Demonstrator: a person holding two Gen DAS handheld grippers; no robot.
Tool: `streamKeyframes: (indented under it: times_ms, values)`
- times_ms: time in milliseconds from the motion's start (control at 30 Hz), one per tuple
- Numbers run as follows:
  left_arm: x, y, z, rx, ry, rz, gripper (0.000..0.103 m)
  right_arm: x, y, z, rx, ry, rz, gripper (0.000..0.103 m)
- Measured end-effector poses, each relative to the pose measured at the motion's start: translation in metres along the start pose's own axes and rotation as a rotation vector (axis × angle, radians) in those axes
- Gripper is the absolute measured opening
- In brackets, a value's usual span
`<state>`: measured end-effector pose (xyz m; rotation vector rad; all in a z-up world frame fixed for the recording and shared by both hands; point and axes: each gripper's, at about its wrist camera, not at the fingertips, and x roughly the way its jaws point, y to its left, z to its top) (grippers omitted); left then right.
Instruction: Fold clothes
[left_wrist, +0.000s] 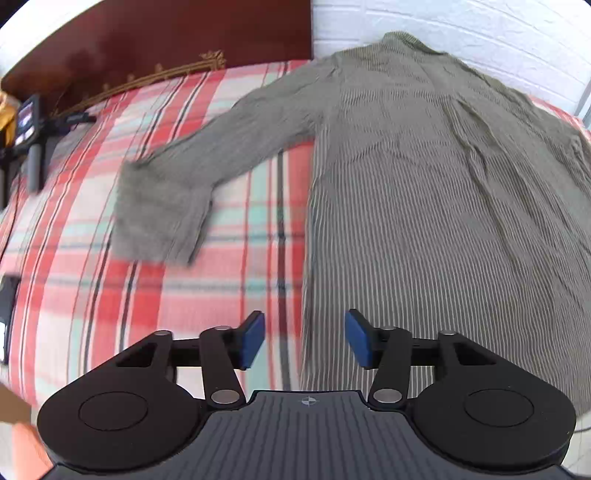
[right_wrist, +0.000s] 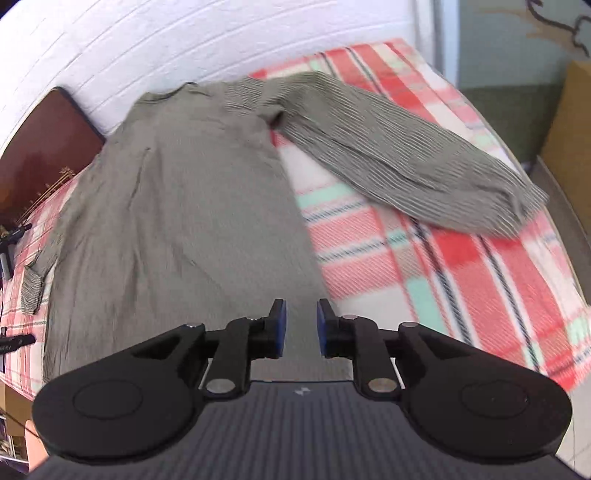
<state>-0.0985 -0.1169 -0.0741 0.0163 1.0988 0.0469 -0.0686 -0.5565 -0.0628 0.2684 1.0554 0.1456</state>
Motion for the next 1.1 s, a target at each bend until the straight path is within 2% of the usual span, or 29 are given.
streamKeyframes:
  times_ms: [133, 200, 367, 500, 600, 633, 667, 700, 733, 767, 867, 967, 1100]
  values:
    - [0.023, 0.002, 0.027, -0.021, -0.017, -0.019, 0.069, 0.013, 0.022, 0.017, -0.039, -0.005, -0.011, 0.024]
    - [0.034, 0.005, 0.039, -0.042, -0.020, -0.034, 0.071, 0.020, 0.030, 0.027, -0.066, -0.008, -0.030, 0.039]
    - [0.060, 0.005, 0.056, -0.072, 0.039, -0.066, 0.069, 0.043, 0.034, 0.052, -0.090, 0.005, -0.064, 0.040]
    - [0.073, -0.004, 0.059, -0.054, 0.077, -0.062, 0.055, 0.074, 0.019, 0.070, -0.074, 0.045, -0.054, 0.040]
    - [0.078, -0.006, 0.059, -0.088, 0.117, -0.044, 0.045, 0.099, 0.004, 0.079, -0.038, 0.084, -0.038, 0.040]
    - [0.079, -0.008, 0.059, -0.083, 0.127, -0.038, 0.037, 0.106, 0.000, 0.080, -0.027, 0.099, -0.026, 0.040]
    - [0.079, -0.009, 0.060, -0.079, 0.133, -0.030, 0.020, 0.112, -0.002, 0.081, -0.022, 0.117, -0.008, 0.040]
    - [0.079, -0.009, 0.060, -0.076, 0.134, -0.021, 0.007, 0.117, -0.004, 0.081, -0.020, 0.137, 0.010, 0.034]
    - [0.078, -0.010, 0.060, -0.072, 0.135, -0.012, 0.002, 0.120, -0.005, 0.080, -0.022, 0.152, 0.026, 0.022]
    - [0.076, -0.009, 0.060, -0.070, 0.134, 0.000, 0.000, 0.121, -0.006, 0.080, -0.021, 0.163, 0.038, 0.002]
    - [0.072, -0.004, 0.058, -0.068, 0.123, 0.044, 0.000, 0.115, -0.017, 0.079, 0.003, 0.135, 0.032, 0.002]
    - [0.073, 0.000, 0.056, -0.081, 0.126, 0.053, 0.000, 0.112, -0.030, 0.077, 0.038, 0.125, 0.020, 0.001]
    - [0.074, 0.007, 0.054, -0.099, 0.130, 0.067, 0.000, 0.114, -0.031, 0.077, 0.020, 0.140, 0.025, 0.001]
